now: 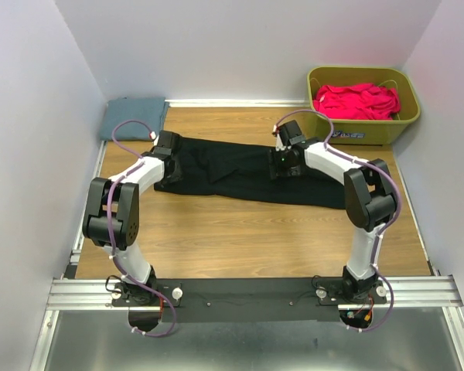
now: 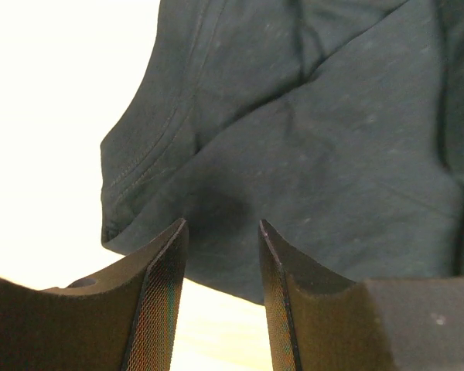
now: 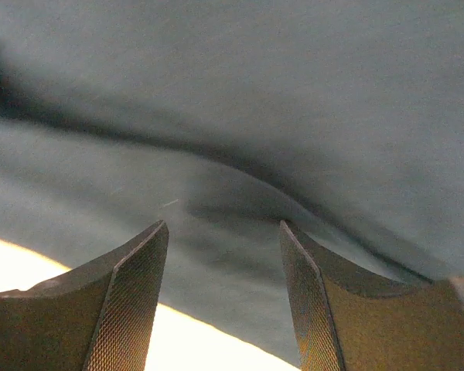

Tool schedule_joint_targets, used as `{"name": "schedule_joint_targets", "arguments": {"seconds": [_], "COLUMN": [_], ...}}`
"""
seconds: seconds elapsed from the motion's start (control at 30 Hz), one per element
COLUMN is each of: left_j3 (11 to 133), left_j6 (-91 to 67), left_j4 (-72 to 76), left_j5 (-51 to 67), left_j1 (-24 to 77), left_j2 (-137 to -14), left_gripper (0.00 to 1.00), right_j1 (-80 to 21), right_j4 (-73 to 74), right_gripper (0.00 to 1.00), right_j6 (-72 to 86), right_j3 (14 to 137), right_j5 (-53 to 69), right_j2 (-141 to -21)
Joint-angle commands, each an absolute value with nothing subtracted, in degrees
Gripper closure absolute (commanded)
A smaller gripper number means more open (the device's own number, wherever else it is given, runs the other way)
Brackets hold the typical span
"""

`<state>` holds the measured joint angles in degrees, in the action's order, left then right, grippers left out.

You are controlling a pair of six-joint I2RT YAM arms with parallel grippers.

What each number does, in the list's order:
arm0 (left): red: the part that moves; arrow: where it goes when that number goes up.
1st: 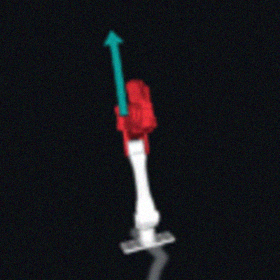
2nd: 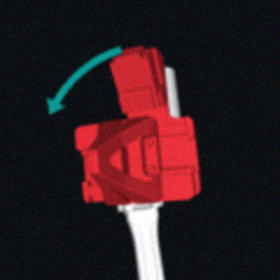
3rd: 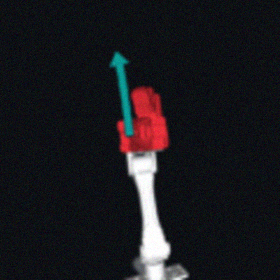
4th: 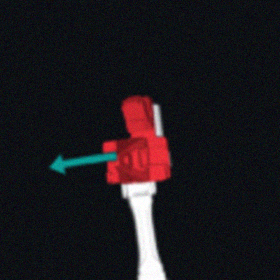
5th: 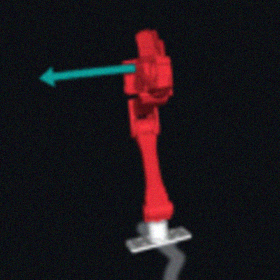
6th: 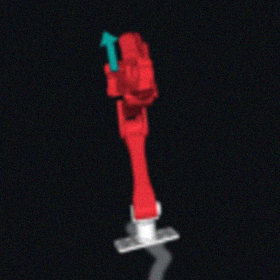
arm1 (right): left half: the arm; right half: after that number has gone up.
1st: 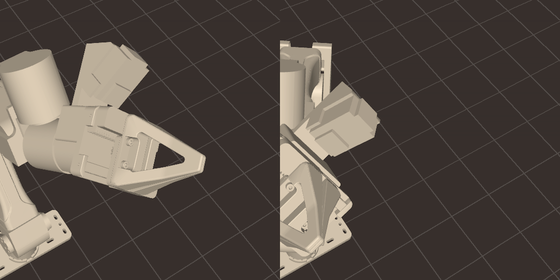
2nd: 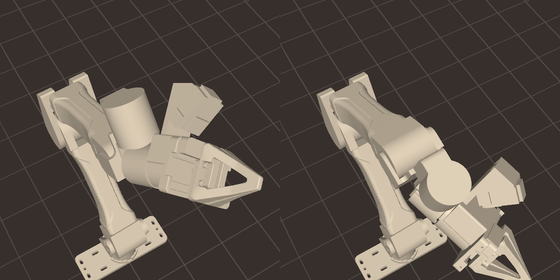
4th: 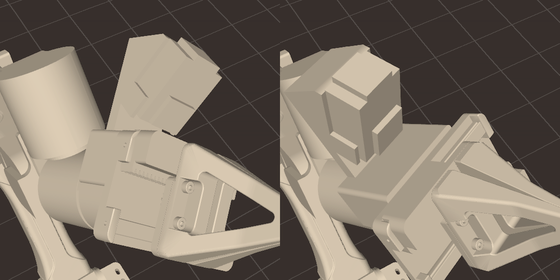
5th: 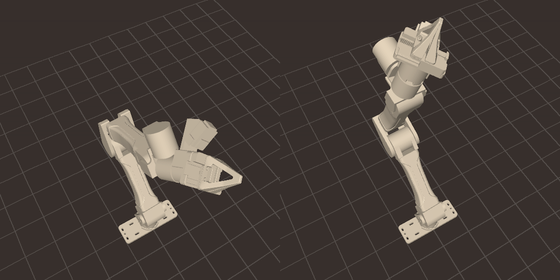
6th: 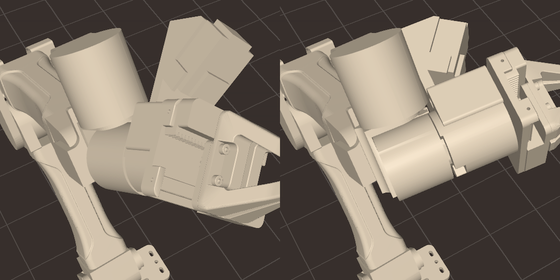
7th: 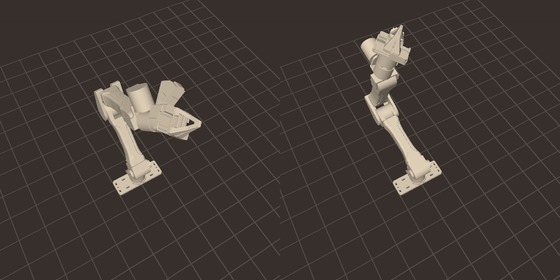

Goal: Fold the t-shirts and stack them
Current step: Fold the tshirt

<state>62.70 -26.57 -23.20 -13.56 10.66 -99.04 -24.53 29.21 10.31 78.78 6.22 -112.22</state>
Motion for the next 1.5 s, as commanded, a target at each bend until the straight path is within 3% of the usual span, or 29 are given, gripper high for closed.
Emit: {"name": "schedule_joint_targets", "arguments": {"seconds": [0.0,0.23,0.6,0.87,1.23,1.47], "left_j3": [60.39,58.27,56.43,54.32,48.61,46.67], "left_j6": [-26.37,-25.93,-26.28,-26.54,-27.42,-28.56], "left_j4": [-21.09,-20.66,-19.95,-19.95,-22.93,-25.39], "left_j5": [-13.53,-13.80,-13.71,-12.57,-9.49,-9.23], "left_j1": [9.67,8.53,6.77,4.05,0.79,0.44], "left_j2": [-99.05,-97.38,-96.24,-96.77,-92.29,-85.79], "left_gripper": [0.51,0.51,0.51,0.51,0.51,0.46], "right_j1": [-20.93,-15.47,-7.75,2.27,13.53,13.80], "right_j4": [28.30,28.21,28.30,28.12,30.23,32.34], "right_gripper": [0.34,0.33,0.33,0.33,0.33,0.34], "right_j6": [14.23,18.54,29.70,33.84,36.04,31.56], "right_j3": [80.95,77.09,58.12,49.41,42.02,44.28], "right_j5": [-7.46,-10.02,-12.21,-9.23,-2.02,-1.68], "right_j2": [-113.12,-106.97,-91.33,-87.63,-85.70,-80.43]}}
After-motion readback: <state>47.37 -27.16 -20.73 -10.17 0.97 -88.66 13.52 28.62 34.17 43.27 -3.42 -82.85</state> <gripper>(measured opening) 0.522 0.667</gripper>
